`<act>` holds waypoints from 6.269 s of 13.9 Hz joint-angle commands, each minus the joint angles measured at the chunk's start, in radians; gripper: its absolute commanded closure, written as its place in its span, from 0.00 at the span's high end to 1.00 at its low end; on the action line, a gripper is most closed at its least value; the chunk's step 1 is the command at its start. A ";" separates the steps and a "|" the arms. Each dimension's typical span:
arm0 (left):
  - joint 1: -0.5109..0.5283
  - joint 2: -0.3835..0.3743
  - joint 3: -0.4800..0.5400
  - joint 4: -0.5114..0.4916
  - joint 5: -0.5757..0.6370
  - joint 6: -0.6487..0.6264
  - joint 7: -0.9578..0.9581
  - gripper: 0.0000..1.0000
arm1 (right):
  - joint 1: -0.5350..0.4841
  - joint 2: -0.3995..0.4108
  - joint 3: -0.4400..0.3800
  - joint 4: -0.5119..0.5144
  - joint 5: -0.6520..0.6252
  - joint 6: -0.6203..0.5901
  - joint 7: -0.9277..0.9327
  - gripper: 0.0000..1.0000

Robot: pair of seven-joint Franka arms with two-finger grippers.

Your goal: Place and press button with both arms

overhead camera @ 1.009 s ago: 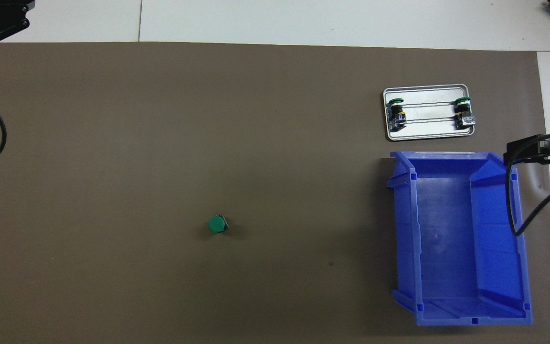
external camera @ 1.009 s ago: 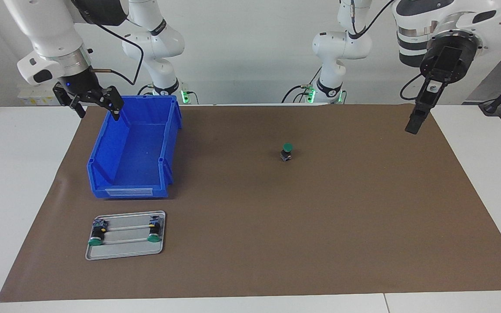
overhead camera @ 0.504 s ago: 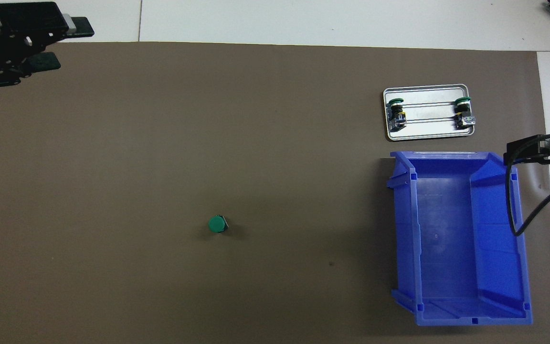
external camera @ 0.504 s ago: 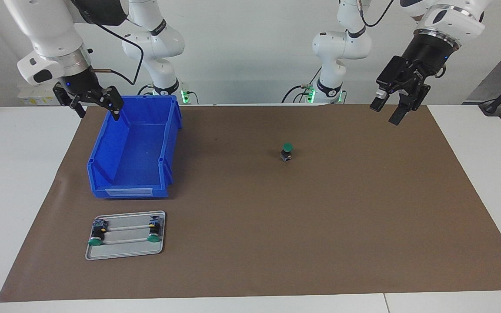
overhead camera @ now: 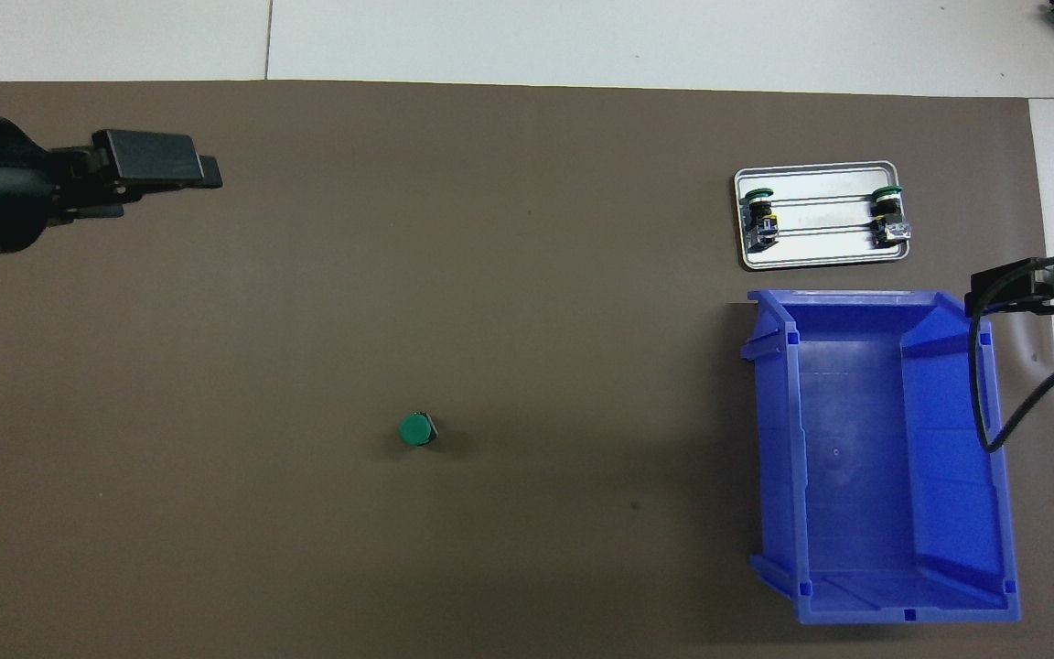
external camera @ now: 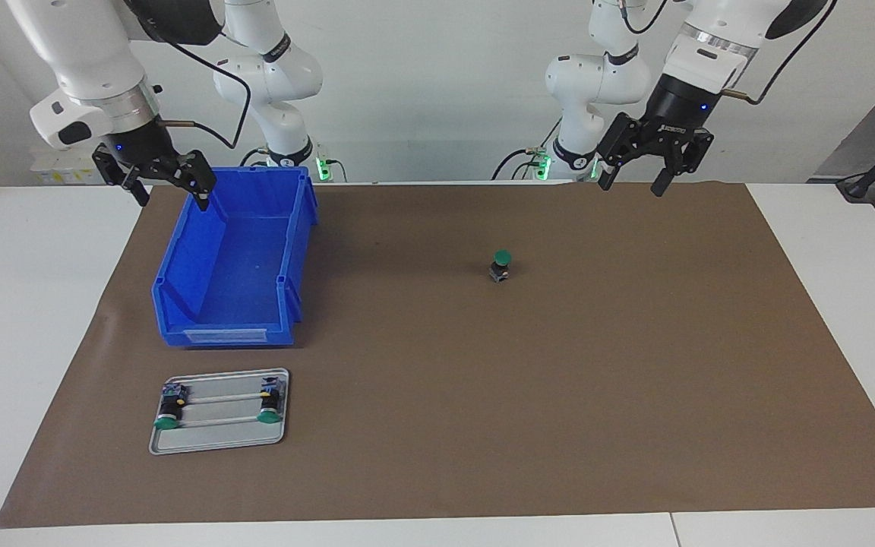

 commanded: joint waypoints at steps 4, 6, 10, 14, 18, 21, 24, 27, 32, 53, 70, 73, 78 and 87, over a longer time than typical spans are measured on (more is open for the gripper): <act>-0.048 -0.132 -0.019 -0.203 0.057 -0.046 -0.005 0.99 | -0.005 -0.014 0.006 -0.008 0.007 -0.009 0.005 1.00; -0.048 -0.170 -0.040 -0.297 0.058 0.017 -0.007 0.98 | -0.005 -0.014 0.006 -0.008 0.007 -0.009 0.005 1.00; -0.048 -0.186 -0.099 -0.397 0.077 0.193 -0.060 0.91 | -0.005 -0.014 0.006 -0.008 0.007 -0.010 0.005 1.00; -0.078 -0.143 -0.110 -0.494 0.077 0.374 -0.137 0.56 | -0.005 -0.014 0.006 -0.008 0.007 -0.009 0.005 1.00; -0.110 -0.046 -0.110 -0.524 0.077 0.488 -0.145 0.06 | -0.005 -0.014 0.006 -0.008 0.007 -0.009 0.005 1.00; -0.156 -0.015 -0.110 -0.612 0.077 0.635 -0.148 0.00 | -0.005 -0.014 0.006 -0.008 0.007 -0.009 0.005 1.00; -0.168 -0.003 -0.108 -0.641 0.077 0.649 -0.142 0.00 | -0.005 -0.014 0.006 -0.008 0.007 -0.009 0.005 1.00; -0.173 -0.005 -0.108 -0.673 0.077 0.641 -0.142 0.00 | -0.005 -0.014 0.006 -0.008 0.007 -0.009 0.005 1.00; -0.182 0.006 -0.110 -0.682 0.077 0.661 -0.143 0.00 | -0.005 -0.014 0.006 -0.008 0.007 -0.010 0.005 1.00; -0.211 0.006 -0.110 -0.781 0.075 0.775 -0.148 0.00 | -0.005 -0.014 0.006 -0.008 0.007 -0.009 0.005 1.00; -0.228 0.011 -0.110 -0.831 0.075 0.825 -0.145 0.00 | -0.005 -0.014 0.006 -0.008 0.007 -0.009 0.005 1.00; -0.228 0.012 -0.110 -0.837 0.075 0.839 -0.142 0.00 | -0.005 -0.014 0.006 -0.008 0.007 -0.009 0.005 1.00; -0.228 0.012 -0.110 -0.851 0.075 0.842 -0.136 0.00 | -0.005 -0.014 0.006 -0.008 0.007 -0.009 0.005 1.00; -0.229 0.037 -0.108 -0.793 0.075 0.813 -0.145 0.02 | -0.005 -0.014 0.006 -0.008 0.007 -0.010 0.005 1.00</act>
